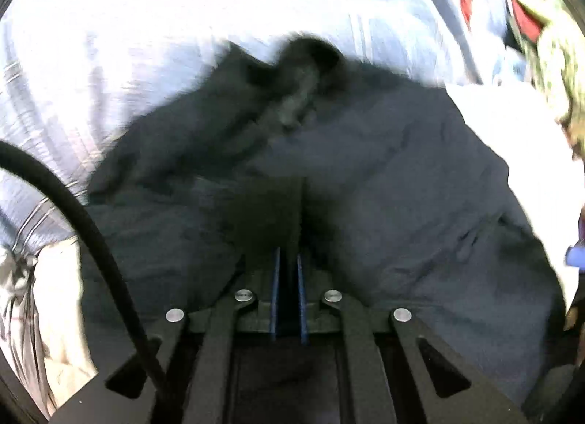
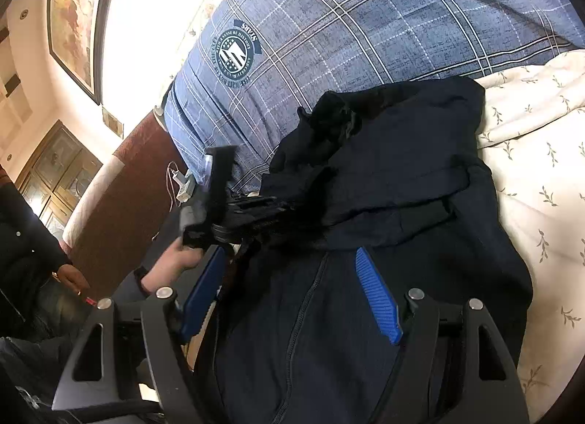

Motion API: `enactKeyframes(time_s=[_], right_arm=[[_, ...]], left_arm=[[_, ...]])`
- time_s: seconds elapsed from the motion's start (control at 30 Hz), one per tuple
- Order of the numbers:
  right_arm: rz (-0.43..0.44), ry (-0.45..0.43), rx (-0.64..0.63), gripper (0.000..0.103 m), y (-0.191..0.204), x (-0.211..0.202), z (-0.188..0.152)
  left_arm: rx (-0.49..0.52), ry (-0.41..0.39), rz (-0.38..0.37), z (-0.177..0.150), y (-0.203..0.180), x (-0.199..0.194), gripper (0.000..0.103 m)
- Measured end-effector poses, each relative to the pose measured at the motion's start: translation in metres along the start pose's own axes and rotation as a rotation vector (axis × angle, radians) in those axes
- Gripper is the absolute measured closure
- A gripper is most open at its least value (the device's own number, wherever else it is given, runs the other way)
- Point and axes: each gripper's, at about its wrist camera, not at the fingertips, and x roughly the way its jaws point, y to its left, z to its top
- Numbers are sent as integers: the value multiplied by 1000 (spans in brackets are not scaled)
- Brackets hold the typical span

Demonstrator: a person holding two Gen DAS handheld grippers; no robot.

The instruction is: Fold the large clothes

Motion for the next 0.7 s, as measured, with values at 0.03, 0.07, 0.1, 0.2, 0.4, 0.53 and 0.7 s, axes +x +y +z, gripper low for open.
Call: enactKeyframes(time_s=[0.03,0.07,0.1,0.2,0.4,0.53,0.7], right_arm=[[1,1,2,29,0,0,0],[0,2,2,29,-1,1,-1],[-2,4,3,29,-1,1,-1],[1,3,8,29,-1,2,-1],[-11,17,5,29,0,7,-2],[-23,25,-24,29,4,12,-3],[-78,25,-92,22,20,11,-2]], left_arm=[[-19,-13,0,-2,7,-7,97],[-47,-32,11,-2,21,-17,97],[-70,-46,22,-3,29,-24,97],[-189,-69,39,-3,69,-35,97],[-398,-42,99,-45,134,-29,98],[-455,-12,138,-68,150,-19,91],[-509,-113,205,-97,150,-66,52]])
